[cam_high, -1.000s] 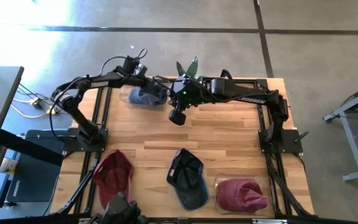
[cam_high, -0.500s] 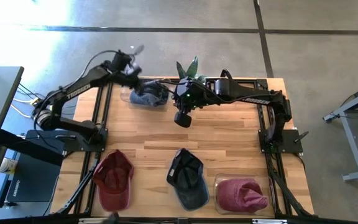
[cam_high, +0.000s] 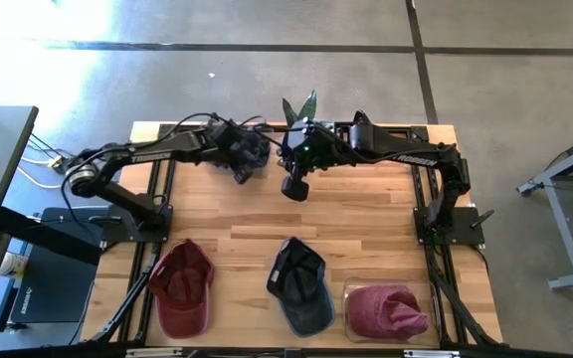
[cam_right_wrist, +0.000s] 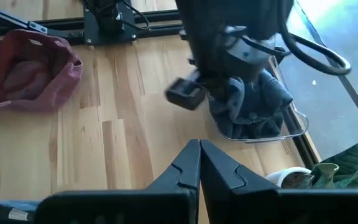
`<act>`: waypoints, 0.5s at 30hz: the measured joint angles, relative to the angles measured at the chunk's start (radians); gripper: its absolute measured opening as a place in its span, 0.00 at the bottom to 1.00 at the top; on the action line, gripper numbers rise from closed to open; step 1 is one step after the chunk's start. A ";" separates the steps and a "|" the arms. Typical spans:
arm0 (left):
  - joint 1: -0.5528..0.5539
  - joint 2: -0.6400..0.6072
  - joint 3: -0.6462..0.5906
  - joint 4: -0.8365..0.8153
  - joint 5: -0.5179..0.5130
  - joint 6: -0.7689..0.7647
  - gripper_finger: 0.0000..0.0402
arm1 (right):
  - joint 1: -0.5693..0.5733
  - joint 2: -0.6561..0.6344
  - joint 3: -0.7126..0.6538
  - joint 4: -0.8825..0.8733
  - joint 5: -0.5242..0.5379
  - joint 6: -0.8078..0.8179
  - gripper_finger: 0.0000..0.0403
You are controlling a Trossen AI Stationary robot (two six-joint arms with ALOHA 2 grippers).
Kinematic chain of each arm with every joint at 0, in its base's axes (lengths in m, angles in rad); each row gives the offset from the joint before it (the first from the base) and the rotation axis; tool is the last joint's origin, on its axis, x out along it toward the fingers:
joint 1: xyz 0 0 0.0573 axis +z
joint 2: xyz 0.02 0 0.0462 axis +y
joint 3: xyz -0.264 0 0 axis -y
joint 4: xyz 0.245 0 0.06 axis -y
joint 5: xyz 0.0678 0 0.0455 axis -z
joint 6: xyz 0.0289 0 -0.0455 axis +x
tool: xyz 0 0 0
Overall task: Pick & Place hat
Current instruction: Put the right blue cap into the top transparent bin
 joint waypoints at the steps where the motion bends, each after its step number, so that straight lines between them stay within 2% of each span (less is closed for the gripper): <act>1: 0.001 0.015 0.000 0.021 -0.032 0.000 0.00 | 0.000 0.000 0.000 0.000 0.000 0.000 0.01; 4: 0.001 0.062 -0.001 0.102 -0.110 0.000 0.00 | 0.001 0.000 0.000 0.000 -0.001 0.002 0.02; 6: 0.001 0.075 -0.002 0.138 -0.112 0.000 0.00 | 0.001 0.000 0.000 0.000 -0.001 0.007 0.01; 12: -0.006 0.041 0.012 0.094 0.032 -0.030 0.00 | 0.008 0.000 0.000 -0.016 0.002 0.011 0.01; 15: -0.006 -0.016 0.024 0.037 0.055 -0.043 0.00 | 0.008 0.000 0.000 -0.017 0.002 0.015 0.01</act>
